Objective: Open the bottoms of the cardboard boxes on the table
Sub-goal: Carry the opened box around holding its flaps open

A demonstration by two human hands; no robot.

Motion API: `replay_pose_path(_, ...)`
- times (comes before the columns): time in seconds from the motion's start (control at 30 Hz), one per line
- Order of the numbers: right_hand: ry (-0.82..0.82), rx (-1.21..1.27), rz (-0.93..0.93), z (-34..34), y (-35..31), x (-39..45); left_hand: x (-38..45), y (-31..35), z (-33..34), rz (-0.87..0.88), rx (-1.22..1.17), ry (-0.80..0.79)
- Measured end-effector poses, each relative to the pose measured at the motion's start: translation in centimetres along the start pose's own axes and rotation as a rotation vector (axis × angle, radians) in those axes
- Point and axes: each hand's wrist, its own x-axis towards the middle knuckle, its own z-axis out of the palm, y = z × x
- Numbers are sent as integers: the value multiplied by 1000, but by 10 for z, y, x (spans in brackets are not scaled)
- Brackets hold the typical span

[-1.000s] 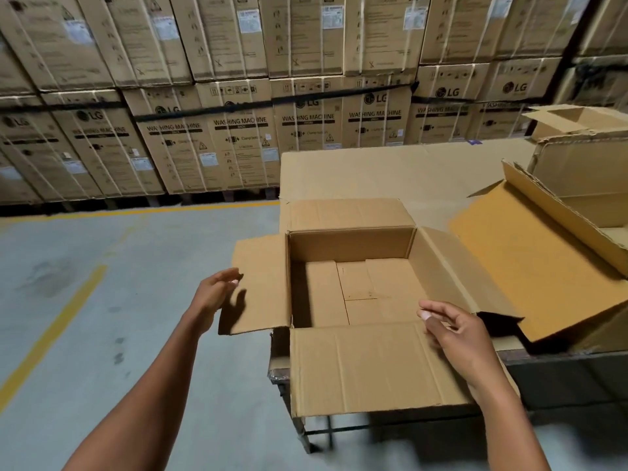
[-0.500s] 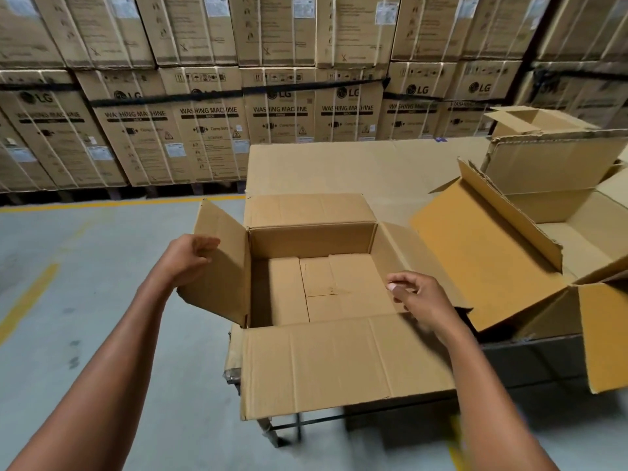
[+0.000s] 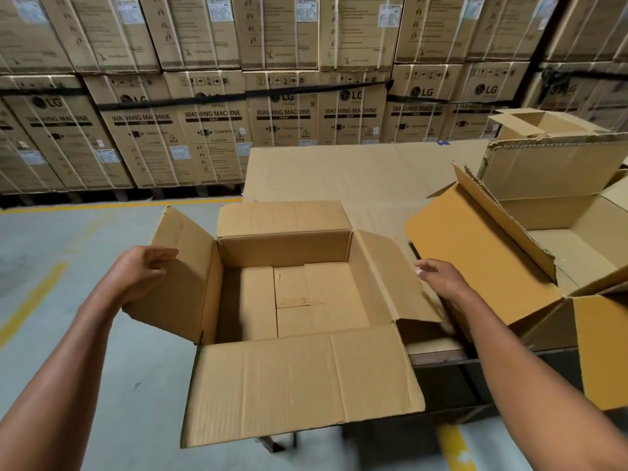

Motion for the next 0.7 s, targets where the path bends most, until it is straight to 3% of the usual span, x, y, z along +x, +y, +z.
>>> replay_pose_path(0.17,-182,30,12,3,8,11,0,16,1,36,-27,-5)
replay_pose_path(0.4,-265,123,5,15,26,15,7,18,2,53,-24,-26)
replay_pose_path(0.7,-125,136,-204,-27,-27,-1,7,21,-1,29,-14,-49)
